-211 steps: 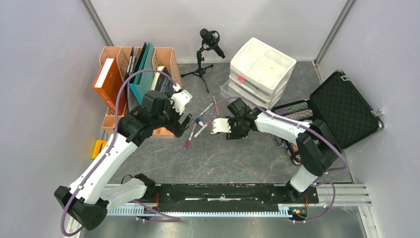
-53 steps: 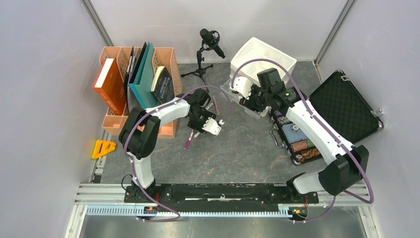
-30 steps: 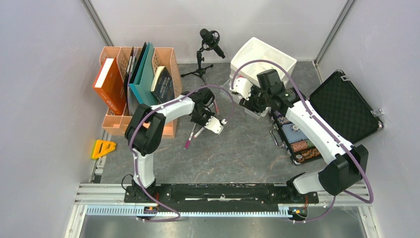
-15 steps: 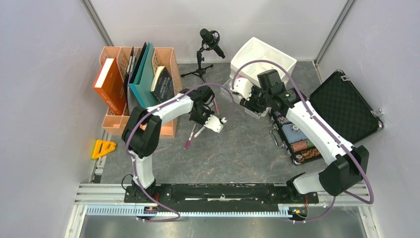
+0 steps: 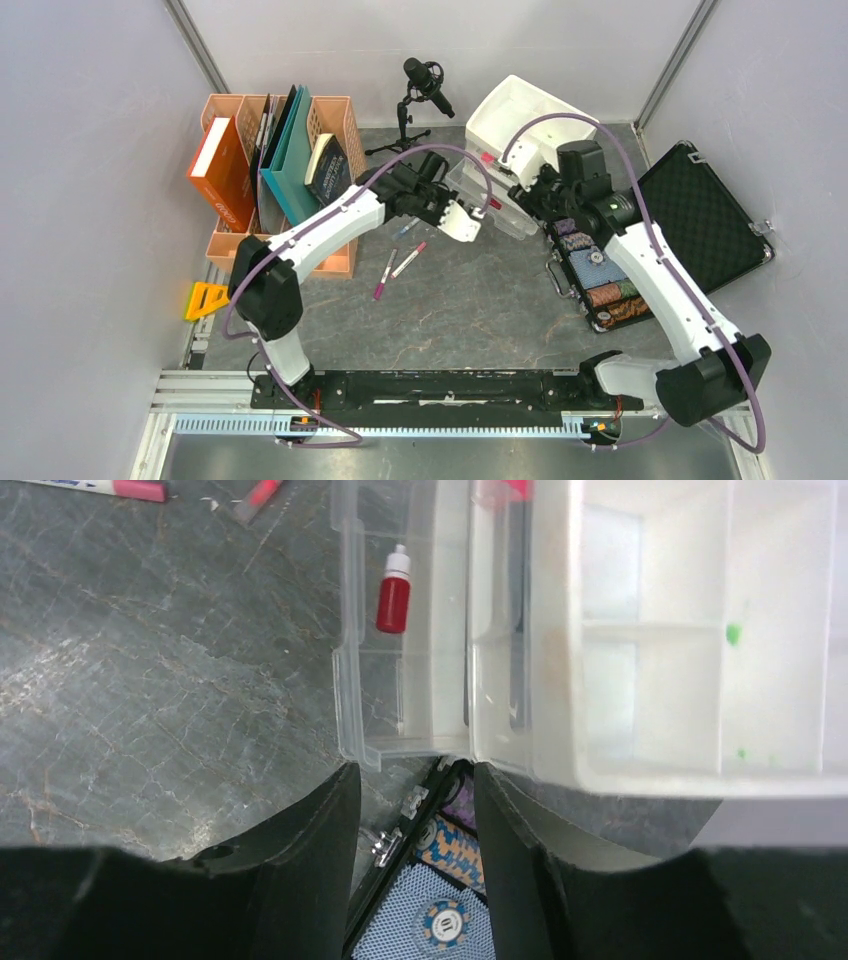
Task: Organize the desk
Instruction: Pick up the stationery from the center of the board, then place the stationery in the drawer.
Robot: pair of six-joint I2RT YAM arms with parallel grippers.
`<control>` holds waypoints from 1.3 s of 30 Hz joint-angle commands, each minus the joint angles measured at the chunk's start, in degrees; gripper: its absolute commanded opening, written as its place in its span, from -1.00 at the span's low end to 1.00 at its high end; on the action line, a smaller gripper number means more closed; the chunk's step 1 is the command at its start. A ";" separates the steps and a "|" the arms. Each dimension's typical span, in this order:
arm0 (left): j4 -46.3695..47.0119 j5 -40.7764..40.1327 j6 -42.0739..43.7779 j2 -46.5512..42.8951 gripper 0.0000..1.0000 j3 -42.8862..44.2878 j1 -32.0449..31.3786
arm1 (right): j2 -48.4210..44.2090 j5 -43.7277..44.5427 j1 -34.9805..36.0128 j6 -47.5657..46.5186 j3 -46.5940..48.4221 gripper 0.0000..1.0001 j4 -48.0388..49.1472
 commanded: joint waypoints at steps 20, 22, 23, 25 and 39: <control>12.27 -9.31 -2.82 21.63 -0.39 22.98 -5.28 | -8.51 -5.65 -9.41 4.13 -10.15 0.03 5.80; 12.16 -9.67 -3.60 21.70 -0.27 22.87 -5.26 | -8.38 -5.97 -9.52 4.13 -10.12 0.03 5.79; 12.17 -9.98 -3.99 21.67 -0.21 22.72 -5.29 | -8.35 -6.23 -9.54 4.15 -10.02 0.03 5.84; 12.15 -10.33 -5.06 21.64 -0.08 22.64 -5.29 | -8.04 -6.85 -9.55 4.30 -10.04 0.03 5.85; 22.85 -16.38 -18.47 8.91 0.52 12.85 -4.70 | -8.07 -14.34 -9.60 0.78 -11.35 0.03 5.27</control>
